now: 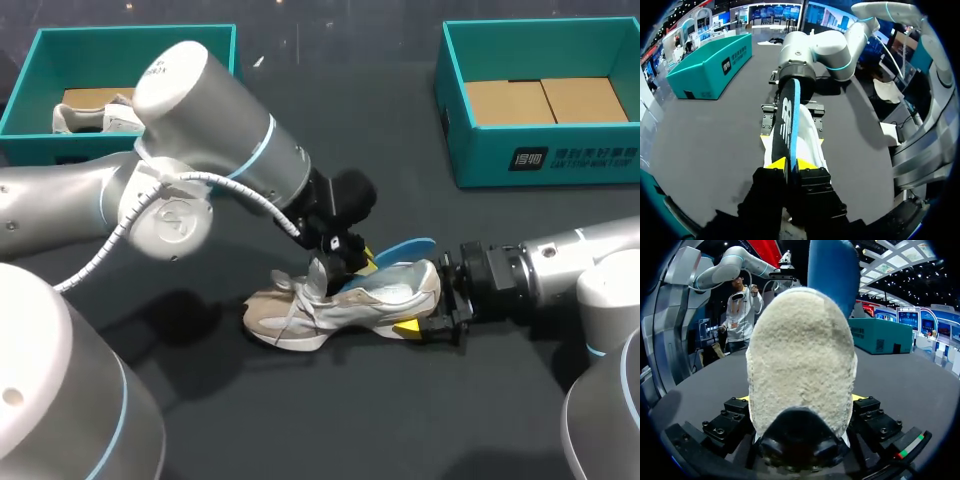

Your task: Take the shoe out of the shoebox, open the shoe tongue, remove and reinsert the insole, then place the shoe into the shoebox

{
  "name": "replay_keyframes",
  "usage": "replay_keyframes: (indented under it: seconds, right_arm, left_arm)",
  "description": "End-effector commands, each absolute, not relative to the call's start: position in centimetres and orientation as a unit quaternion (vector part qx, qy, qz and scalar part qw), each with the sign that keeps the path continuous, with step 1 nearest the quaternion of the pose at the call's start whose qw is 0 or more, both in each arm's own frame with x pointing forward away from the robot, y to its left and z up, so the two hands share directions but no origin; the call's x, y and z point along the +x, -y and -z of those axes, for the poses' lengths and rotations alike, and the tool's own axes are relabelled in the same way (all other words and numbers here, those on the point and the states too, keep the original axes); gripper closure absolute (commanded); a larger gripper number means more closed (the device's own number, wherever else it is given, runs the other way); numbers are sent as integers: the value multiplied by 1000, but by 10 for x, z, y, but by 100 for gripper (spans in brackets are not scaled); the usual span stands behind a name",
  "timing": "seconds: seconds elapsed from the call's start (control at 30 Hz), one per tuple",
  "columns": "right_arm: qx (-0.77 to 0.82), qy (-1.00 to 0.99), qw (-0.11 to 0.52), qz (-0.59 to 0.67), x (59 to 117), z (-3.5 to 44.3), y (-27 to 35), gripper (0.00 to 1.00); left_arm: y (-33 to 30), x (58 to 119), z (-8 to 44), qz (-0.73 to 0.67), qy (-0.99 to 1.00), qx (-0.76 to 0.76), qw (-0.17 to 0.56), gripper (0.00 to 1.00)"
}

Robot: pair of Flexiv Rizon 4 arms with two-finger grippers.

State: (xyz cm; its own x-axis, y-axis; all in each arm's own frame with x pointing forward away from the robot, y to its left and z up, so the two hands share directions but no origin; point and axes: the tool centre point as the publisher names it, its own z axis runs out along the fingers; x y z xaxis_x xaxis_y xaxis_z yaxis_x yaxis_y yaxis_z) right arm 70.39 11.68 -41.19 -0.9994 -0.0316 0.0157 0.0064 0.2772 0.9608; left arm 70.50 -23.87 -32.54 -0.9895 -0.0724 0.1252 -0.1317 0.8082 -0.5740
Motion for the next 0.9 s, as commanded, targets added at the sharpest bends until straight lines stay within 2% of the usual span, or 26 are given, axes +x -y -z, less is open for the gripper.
replay_keyframes:
  seconds: [0.03,0.3,0.57,0.9]
  right_arm:
    - [7,800,15,599,703,412,-118,100]
    - [7,800,15,599,703,412,-118,100]
    - [7,800,15,599,703,412,-118,100]
    - [7,800,15,599,703,412,-118,100]
  left_arm:
    - [253,703,327,-295,953,54,39,67]
    - [254,696,319,-312,948,57,-19,56]
    - [260,692,315,-321,943,43,-78,59]
    - [269,689,325,-315,941,31,-120,57]
